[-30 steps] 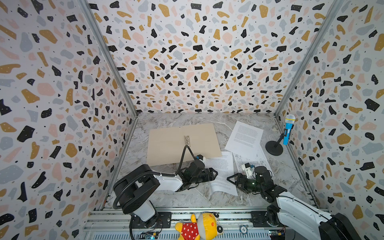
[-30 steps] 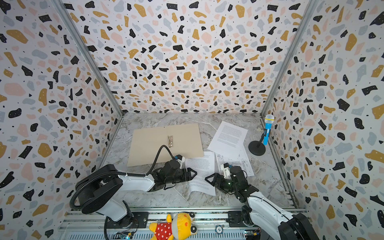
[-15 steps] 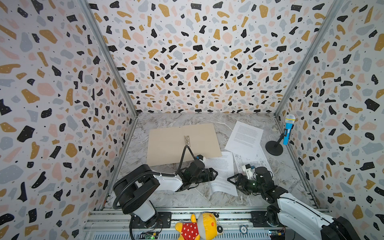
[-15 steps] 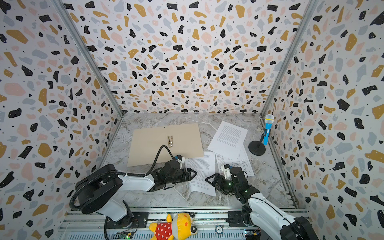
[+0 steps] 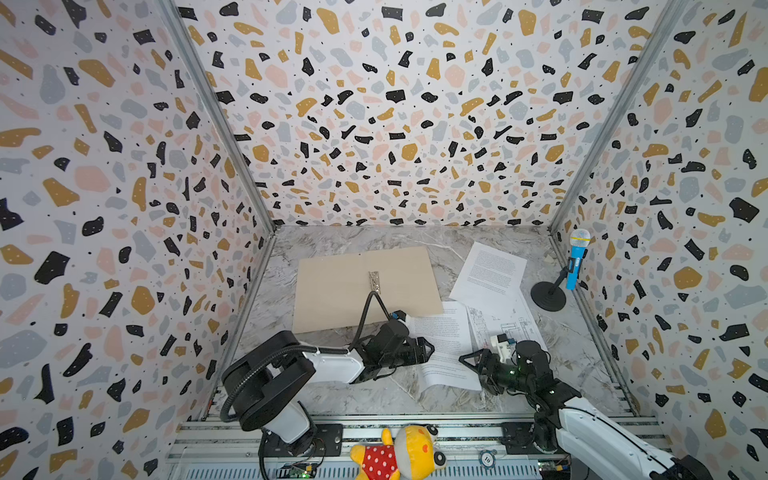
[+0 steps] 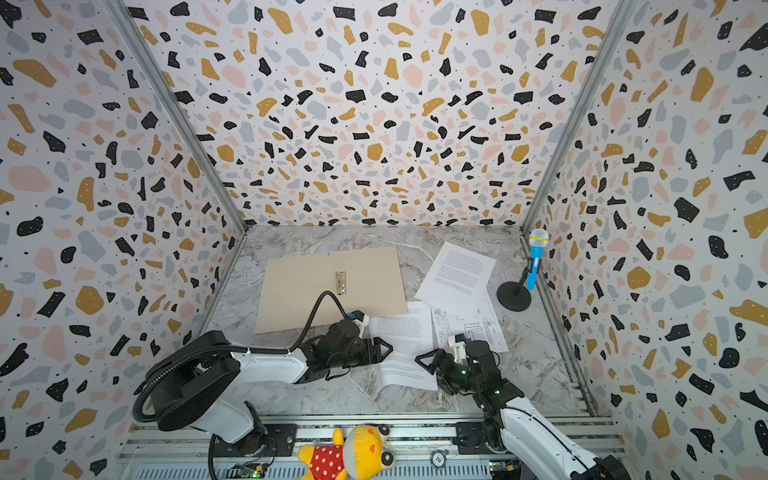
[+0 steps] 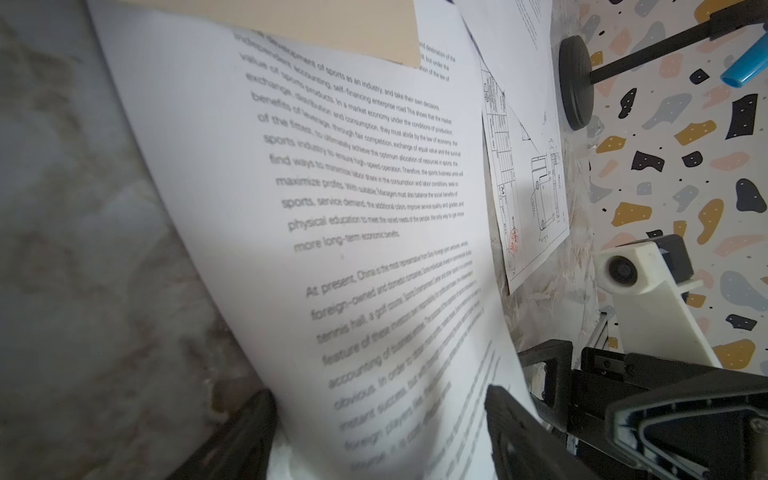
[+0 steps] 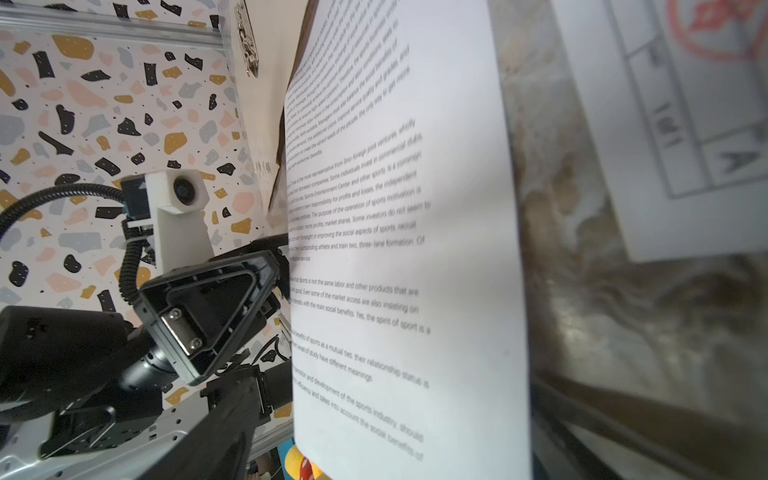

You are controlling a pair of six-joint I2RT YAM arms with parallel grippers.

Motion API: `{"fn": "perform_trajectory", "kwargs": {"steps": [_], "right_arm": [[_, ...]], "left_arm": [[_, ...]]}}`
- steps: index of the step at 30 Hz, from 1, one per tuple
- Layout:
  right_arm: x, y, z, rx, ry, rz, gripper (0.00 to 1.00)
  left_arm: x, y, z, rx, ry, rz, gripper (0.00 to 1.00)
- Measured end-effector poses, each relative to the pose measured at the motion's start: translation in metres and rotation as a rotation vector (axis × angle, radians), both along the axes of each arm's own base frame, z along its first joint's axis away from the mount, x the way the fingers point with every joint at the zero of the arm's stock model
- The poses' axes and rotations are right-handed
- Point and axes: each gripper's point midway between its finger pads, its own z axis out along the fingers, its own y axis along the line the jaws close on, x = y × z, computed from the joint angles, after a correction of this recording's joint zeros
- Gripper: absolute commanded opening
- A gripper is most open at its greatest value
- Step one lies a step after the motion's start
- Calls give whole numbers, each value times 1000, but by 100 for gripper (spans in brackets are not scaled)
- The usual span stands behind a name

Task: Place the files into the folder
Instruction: 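Lift the printed sheet off the table with both grippers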

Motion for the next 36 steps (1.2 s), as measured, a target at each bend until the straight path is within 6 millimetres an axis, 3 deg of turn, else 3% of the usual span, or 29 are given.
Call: {"fn": "perform_trajectory", "kwargs": {"steps": [15, 22, 27, 31, 36], "right_arm": [[1, -4, -6, -18, 26, -23, 71], [16, -4, 2, -75, -26, -19, 48], [28, 0, 20, -92, -93, 0, 22], [36, 4, 30, -102, -125, 15, 6], [42, 8, 38, -126, -135, 40, 0]], "left_arm": [[0, 0, 0, 5, -9, -9, 82], [-2, 3, 0, 16, -3, -11, 83], [-6, 12, 0, 42, 7, -2, 84], [-5, 17, 1, 56, 11, 11, 84], [1, 29, 7, 64, 14, 47, 85]]}}
